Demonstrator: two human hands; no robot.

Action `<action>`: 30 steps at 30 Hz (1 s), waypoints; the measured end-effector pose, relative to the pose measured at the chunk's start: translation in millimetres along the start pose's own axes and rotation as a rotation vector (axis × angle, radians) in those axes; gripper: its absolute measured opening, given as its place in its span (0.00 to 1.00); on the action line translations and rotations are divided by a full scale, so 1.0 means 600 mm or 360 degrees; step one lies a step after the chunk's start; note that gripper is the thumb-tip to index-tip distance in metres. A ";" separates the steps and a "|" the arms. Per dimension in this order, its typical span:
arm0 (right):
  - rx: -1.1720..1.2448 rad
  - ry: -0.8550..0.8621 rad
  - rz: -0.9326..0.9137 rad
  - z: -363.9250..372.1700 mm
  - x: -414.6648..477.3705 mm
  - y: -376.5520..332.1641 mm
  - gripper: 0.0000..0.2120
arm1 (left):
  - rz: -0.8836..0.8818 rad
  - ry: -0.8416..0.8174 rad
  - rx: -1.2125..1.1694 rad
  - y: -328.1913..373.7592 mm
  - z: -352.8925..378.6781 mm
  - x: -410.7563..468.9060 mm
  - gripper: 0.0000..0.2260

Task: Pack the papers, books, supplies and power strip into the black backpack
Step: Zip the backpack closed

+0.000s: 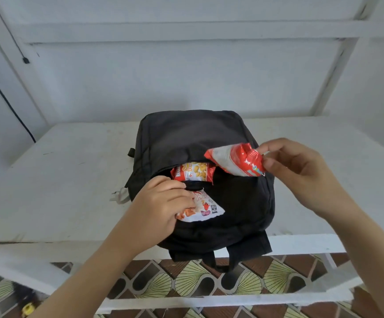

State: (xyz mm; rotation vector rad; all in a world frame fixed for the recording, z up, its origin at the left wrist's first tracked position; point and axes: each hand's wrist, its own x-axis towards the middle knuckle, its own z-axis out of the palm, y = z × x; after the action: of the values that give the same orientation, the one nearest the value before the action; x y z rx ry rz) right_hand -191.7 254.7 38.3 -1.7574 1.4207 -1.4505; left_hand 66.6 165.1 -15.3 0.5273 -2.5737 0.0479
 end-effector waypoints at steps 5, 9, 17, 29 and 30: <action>-0.0415 0.0024 -0.0213 0.001 -0.035 0.035 0.10 | -0.0210 -0.0137 -0.0042 -0.007 -0.001 -0.023 0.11; -0.0922 -0.0073 -0.0444 0.000 -0.052 0.057 0.08 | -0.0443 -0.0178 -0.0308 -0.014 -0.006 -0.033 0.18; -0.0965 -0.0212 -0.0278 0.009 -0.090 0.055 0.12 | -0.0438 0.0406 -0.0196 -0.008 -0.015 0.013 0.12; -0.0940 -0.0015 -0.0294 0.040 -0.101 0.052 0.20 | -0.0333 0.0099 0.0199 -0.032 0.032 0.125 0.27; -0.0841 0.0000 -0.0276 0.041 -0.101 0.052 0.20 | -0.0335 0.0119 0.0203 -0.035 0.032 0.126 0.26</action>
State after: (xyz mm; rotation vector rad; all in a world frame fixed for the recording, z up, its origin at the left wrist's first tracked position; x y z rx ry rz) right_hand -177.4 291.1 -22.6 -2.2409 1.8095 -1.2235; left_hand 5.3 116.2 3.2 0.8255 -2.4396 0.1566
